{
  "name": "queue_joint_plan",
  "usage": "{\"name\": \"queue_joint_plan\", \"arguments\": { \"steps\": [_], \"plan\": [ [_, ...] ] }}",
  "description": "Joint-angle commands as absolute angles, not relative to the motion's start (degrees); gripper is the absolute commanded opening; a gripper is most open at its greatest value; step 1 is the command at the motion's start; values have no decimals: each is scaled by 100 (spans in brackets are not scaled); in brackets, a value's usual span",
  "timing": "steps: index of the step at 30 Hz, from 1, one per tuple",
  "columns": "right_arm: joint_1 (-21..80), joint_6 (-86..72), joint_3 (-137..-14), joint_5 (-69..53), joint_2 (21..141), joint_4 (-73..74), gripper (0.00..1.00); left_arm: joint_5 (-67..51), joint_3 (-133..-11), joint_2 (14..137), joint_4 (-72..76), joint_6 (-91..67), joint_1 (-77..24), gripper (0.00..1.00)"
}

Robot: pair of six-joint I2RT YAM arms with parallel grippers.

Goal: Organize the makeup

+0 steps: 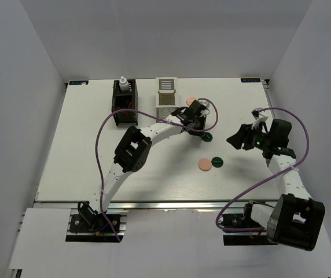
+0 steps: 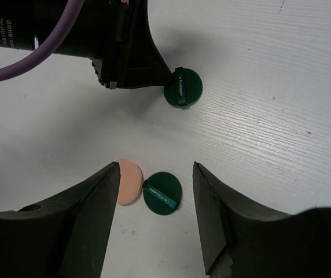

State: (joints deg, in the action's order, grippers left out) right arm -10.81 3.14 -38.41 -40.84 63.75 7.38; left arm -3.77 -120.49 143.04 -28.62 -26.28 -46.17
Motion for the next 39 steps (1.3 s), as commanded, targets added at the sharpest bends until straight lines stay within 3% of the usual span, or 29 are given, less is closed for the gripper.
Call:
{"name": "queue_joint_plan", "arguments": {
  "steps": [1,7,14,39],
  "plan": [
    [-1116,272,-3823,-4096,6372,554,59,-264,-11839,14519,-3278,-2514,-4711,23],
    [-1134,281,-3832,-4096,6381,571,59,-439,-11848,14555,-3182,-2566,-4772,19],
    [-1143,281,-3788,-4096,6363,580,59,-624,-11856,14511,-3068,-2636,-4764,0],
    [-1151,290,-3841,-4113,6390,615,59,-167,-11092,13184,-2101,-2909,-4430,0]
  ]
}}
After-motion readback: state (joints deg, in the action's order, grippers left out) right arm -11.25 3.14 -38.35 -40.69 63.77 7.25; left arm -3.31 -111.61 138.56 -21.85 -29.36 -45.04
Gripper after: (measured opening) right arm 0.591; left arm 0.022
